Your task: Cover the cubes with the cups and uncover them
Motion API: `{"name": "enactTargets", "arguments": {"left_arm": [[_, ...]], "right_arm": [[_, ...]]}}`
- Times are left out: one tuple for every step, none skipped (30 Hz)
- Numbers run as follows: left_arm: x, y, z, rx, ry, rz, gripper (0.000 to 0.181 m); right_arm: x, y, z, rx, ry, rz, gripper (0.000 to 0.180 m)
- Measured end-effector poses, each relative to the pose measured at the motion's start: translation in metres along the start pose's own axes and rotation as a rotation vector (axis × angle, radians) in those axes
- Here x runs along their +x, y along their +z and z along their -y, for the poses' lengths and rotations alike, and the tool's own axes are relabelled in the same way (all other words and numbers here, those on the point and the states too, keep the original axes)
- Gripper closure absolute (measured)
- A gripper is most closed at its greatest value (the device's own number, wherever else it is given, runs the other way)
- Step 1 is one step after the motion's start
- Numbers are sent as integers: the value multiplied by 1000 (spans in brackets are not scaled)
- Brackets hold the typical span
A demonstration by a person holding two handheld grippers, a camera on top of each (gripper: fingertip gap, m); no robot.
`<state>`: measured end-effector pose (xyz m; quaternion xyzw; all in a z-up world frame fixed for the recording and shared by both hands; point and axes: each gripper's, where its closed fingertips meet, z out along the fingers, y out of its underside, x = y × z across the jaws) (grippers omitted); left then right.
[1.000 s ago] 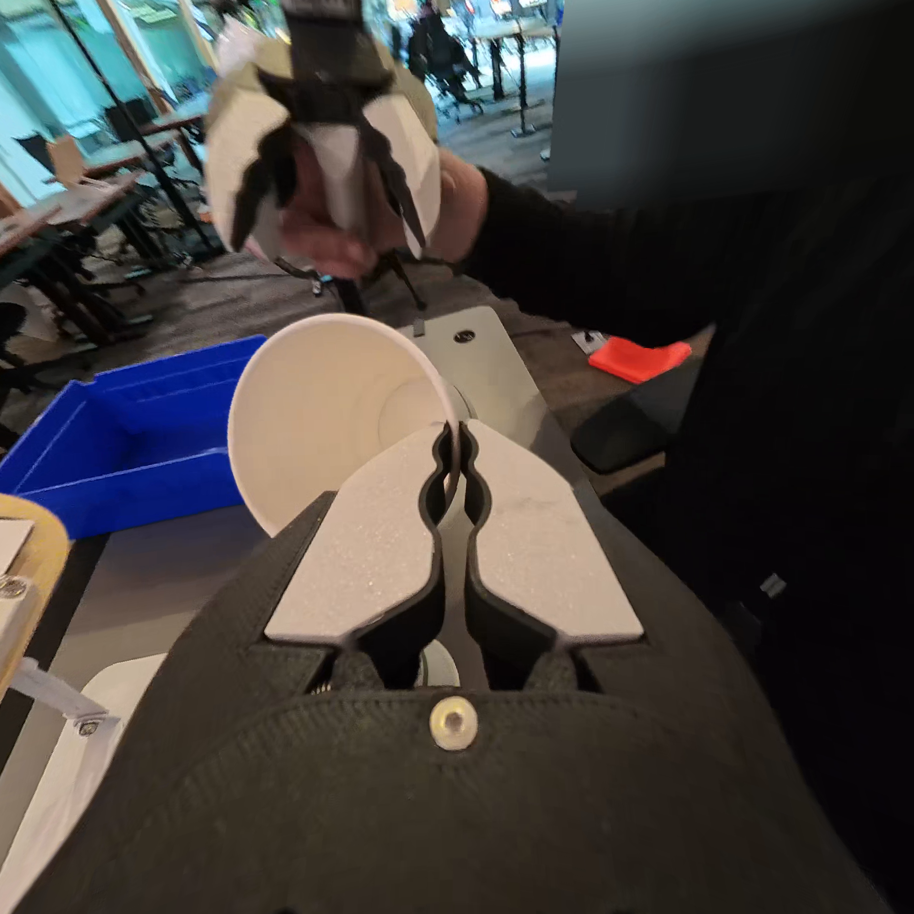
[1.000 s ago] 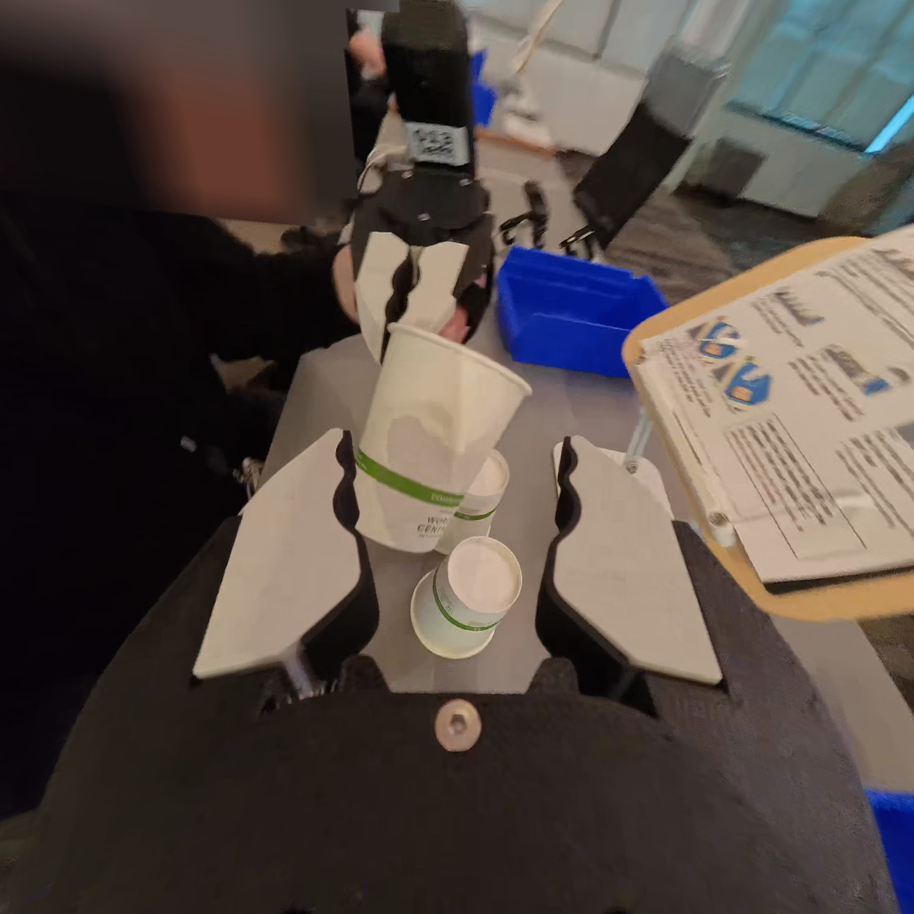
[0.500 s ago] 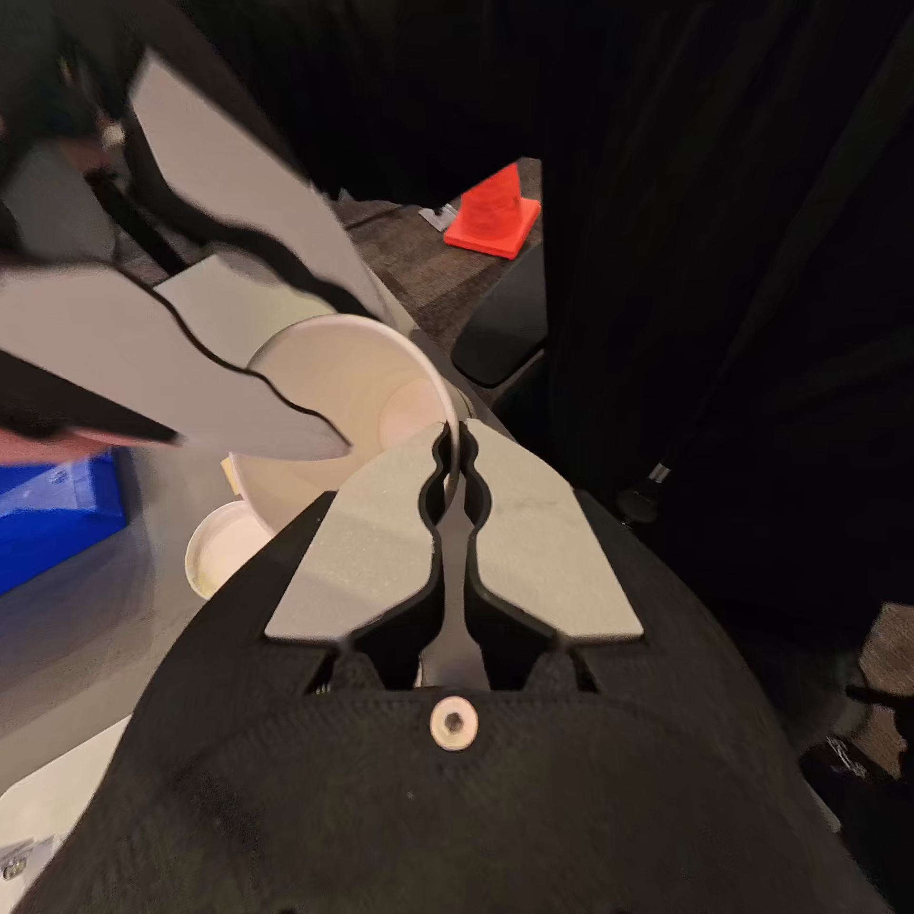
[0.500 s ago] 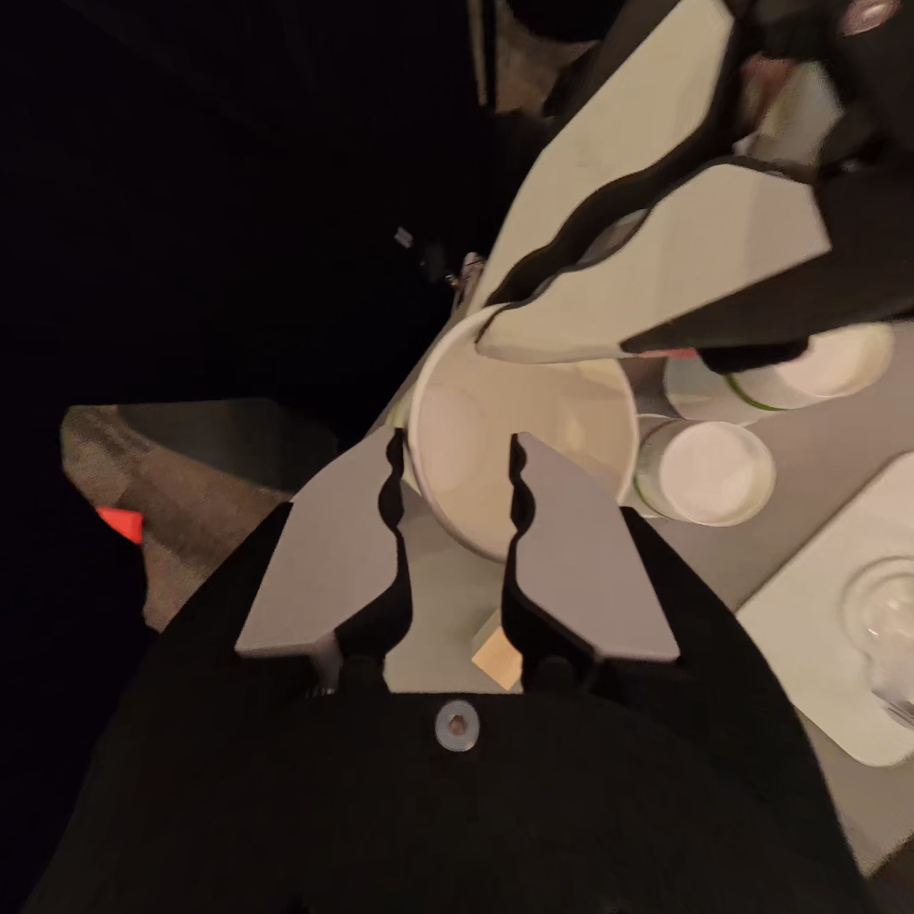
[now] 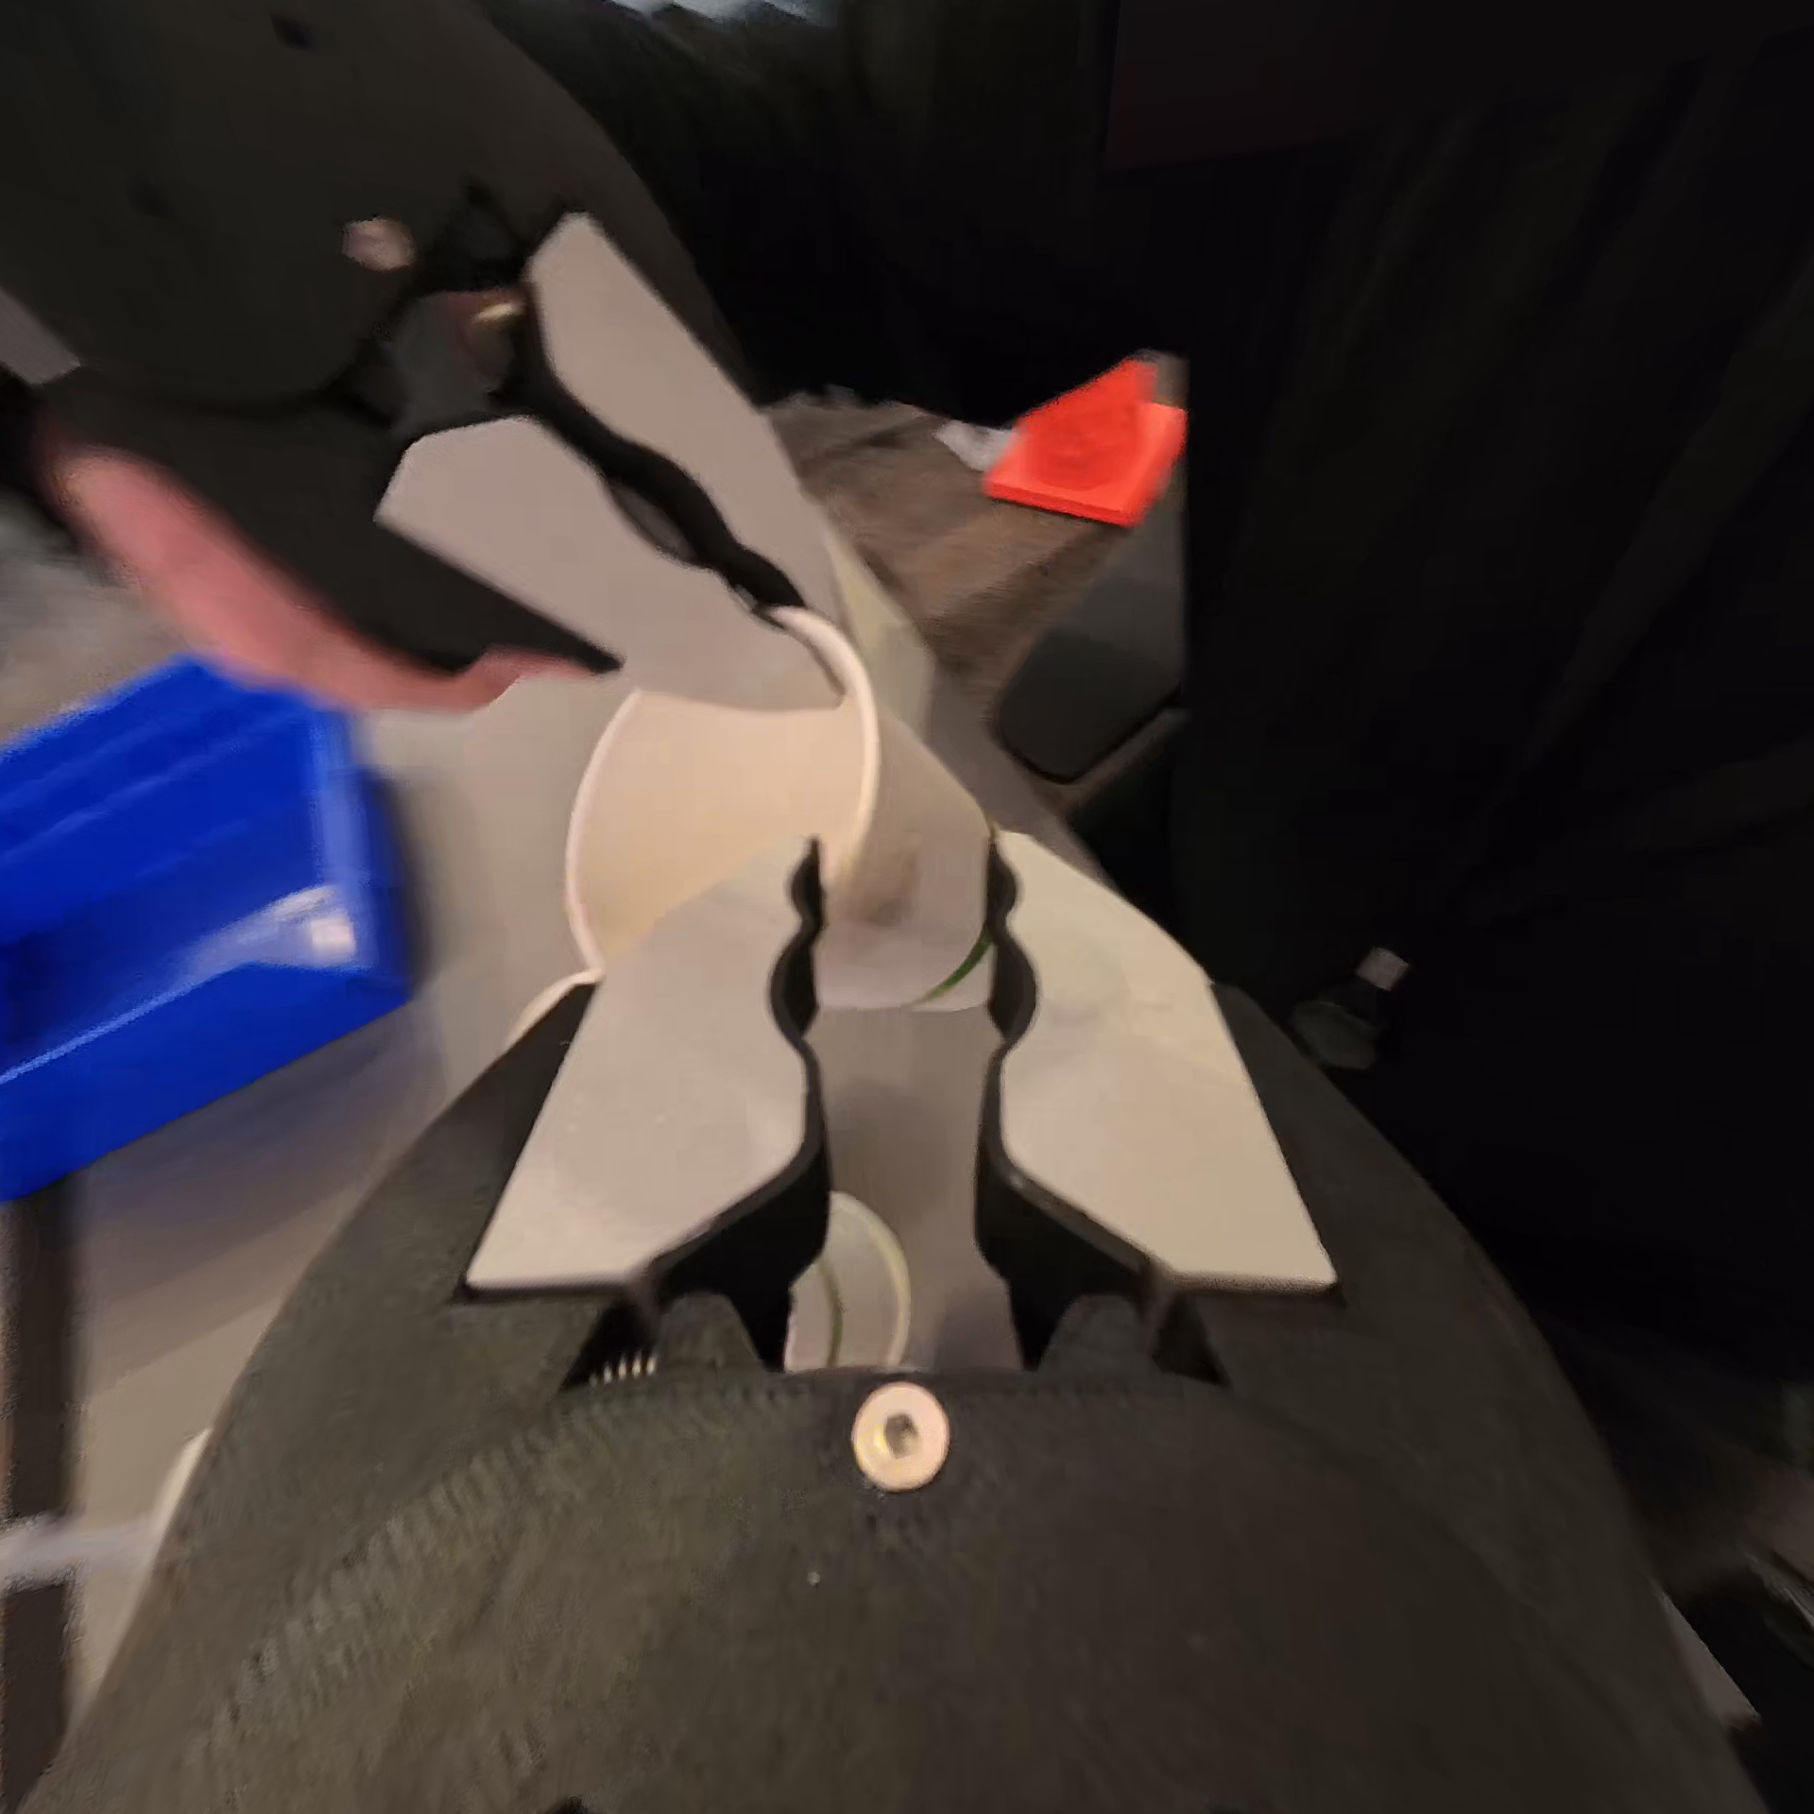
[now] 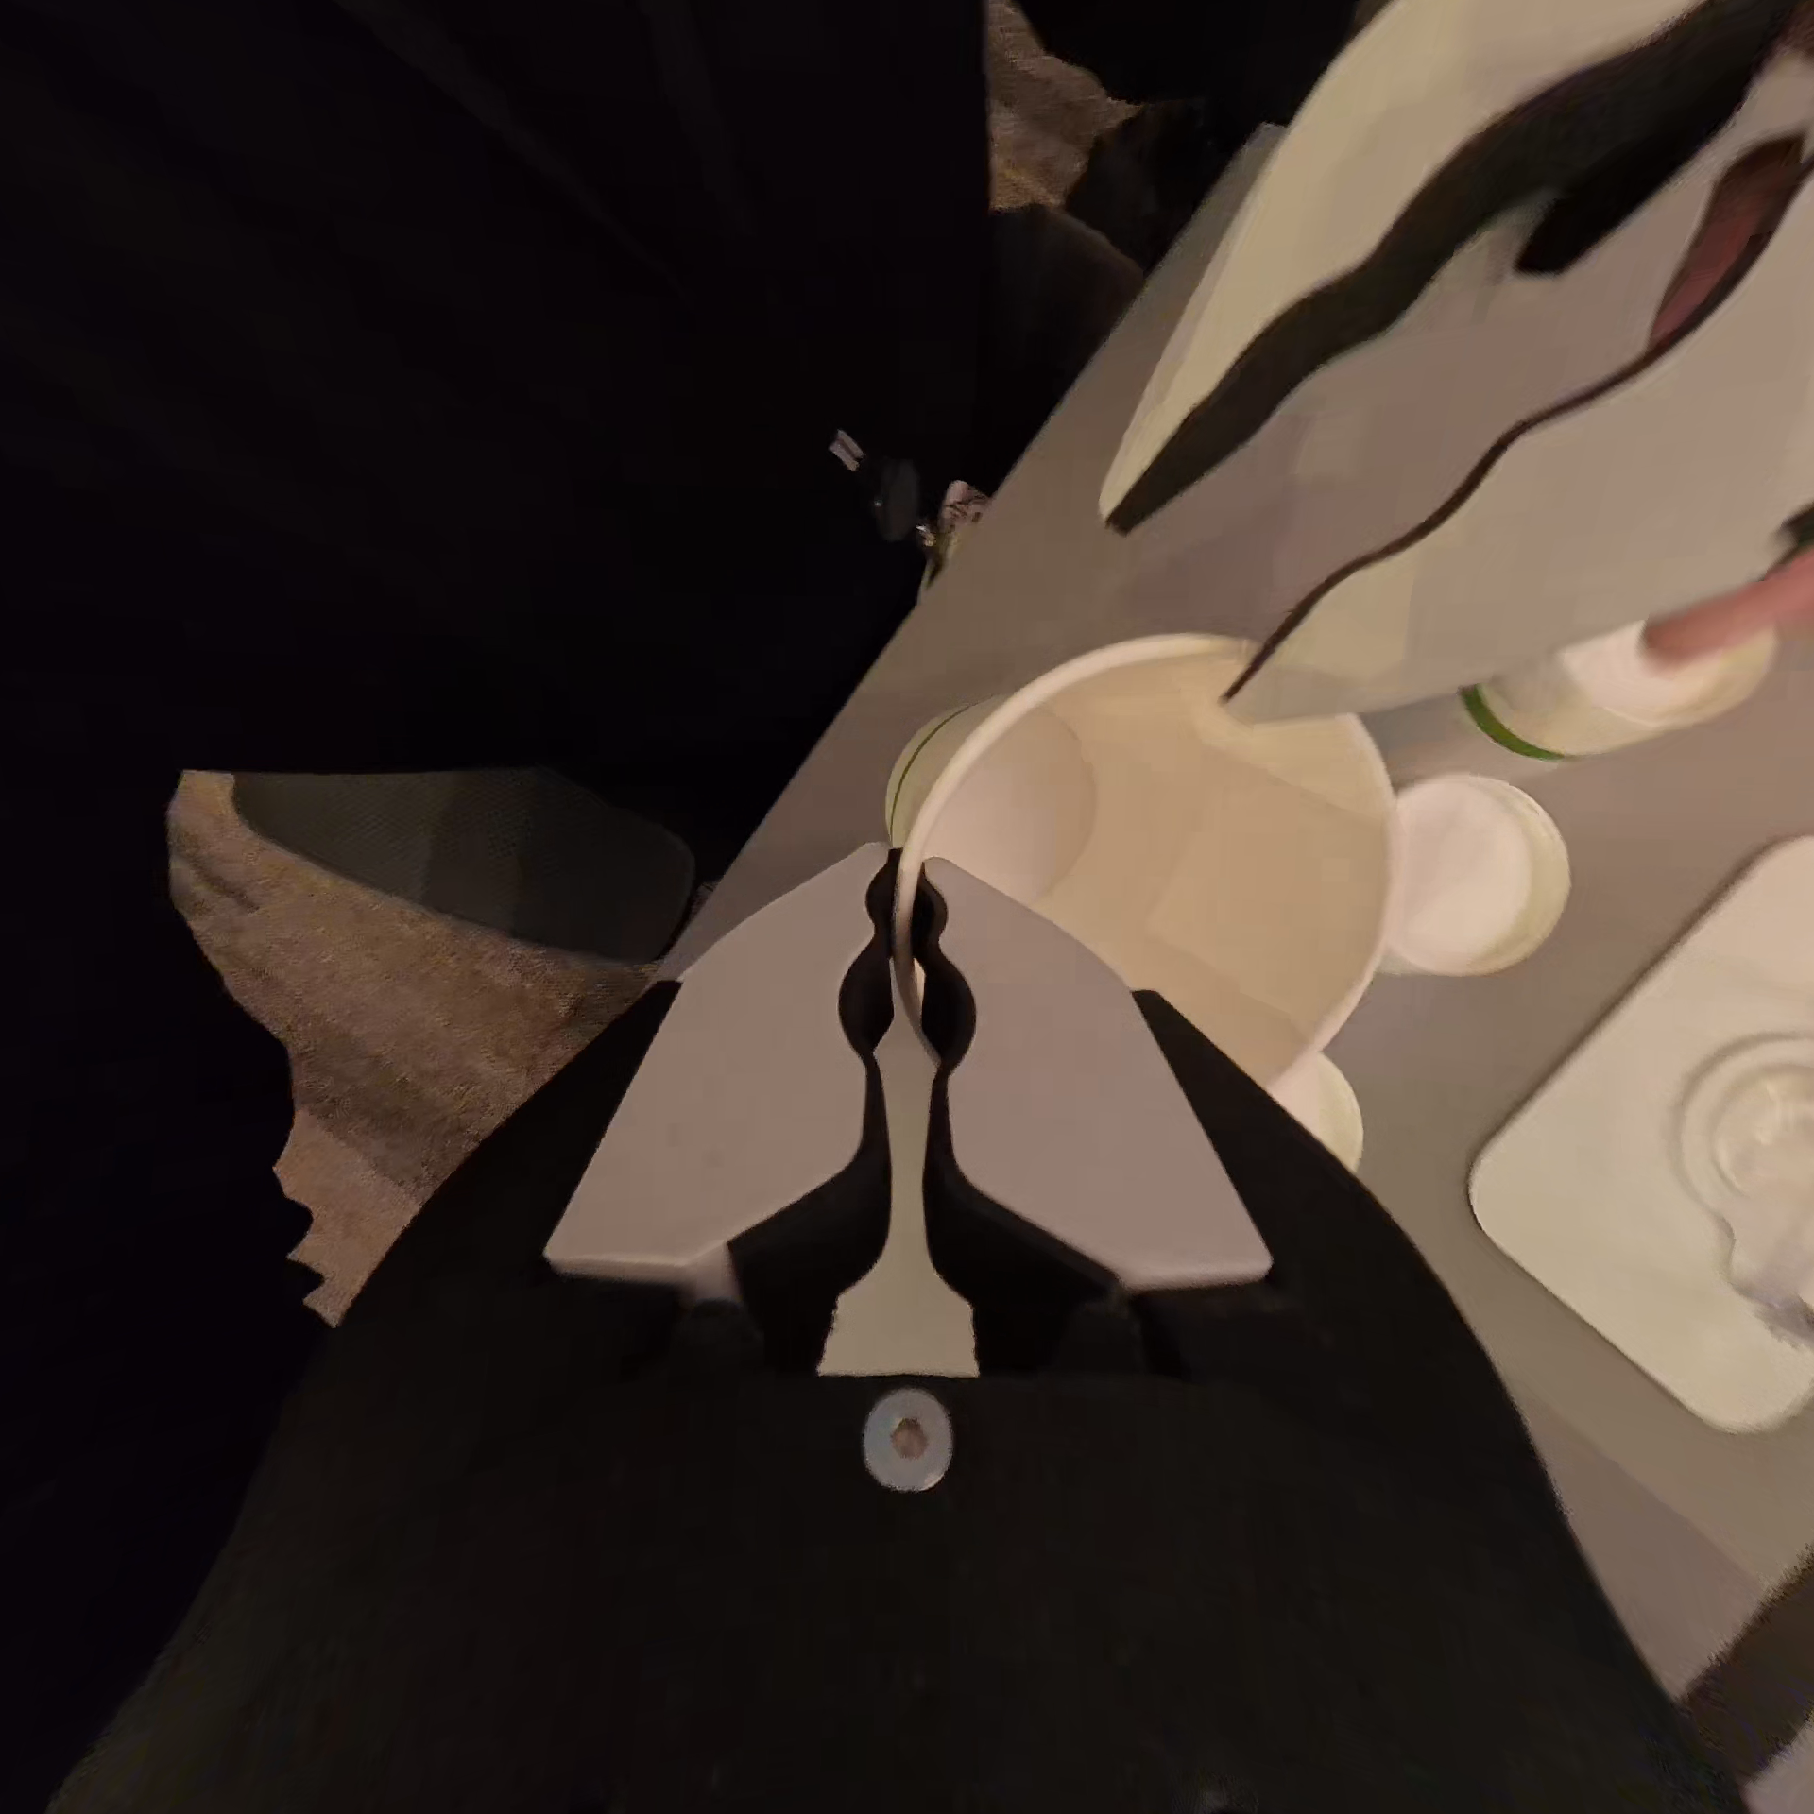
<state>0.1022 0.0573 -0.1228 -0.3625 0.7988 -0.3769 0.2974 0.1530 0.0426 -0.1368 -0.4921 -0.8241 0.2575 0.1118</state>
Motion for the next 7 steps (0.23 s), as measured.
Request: {"name": "enactTargets", "arguments": {"left_arm": [[-6,-8,3,16,3,64,144],[-10,-18,5,33,4,108,146],[-10,-27,6,46,0,127,157],[-13,-36,6,59,-7,174,158],[-15,-44,4,68,-18,211,158],[-15,-51,2,80,-29,232,158],[-15,-57,0,96,-37,260,158]], "right_arm": [[1,-8,-4,-1,18,-45,179],[1,-16,-9,-4,39,-92,179],[-1,-24,-14,0,58,-130,179],[-2,-31,-19,2,83,-172,179],[-3,-38,-27,-5,112,-216,179],[-5,-44,-37,-23,147,-258,179],[-6,-50,-48,-47,188,-303,179]]}}
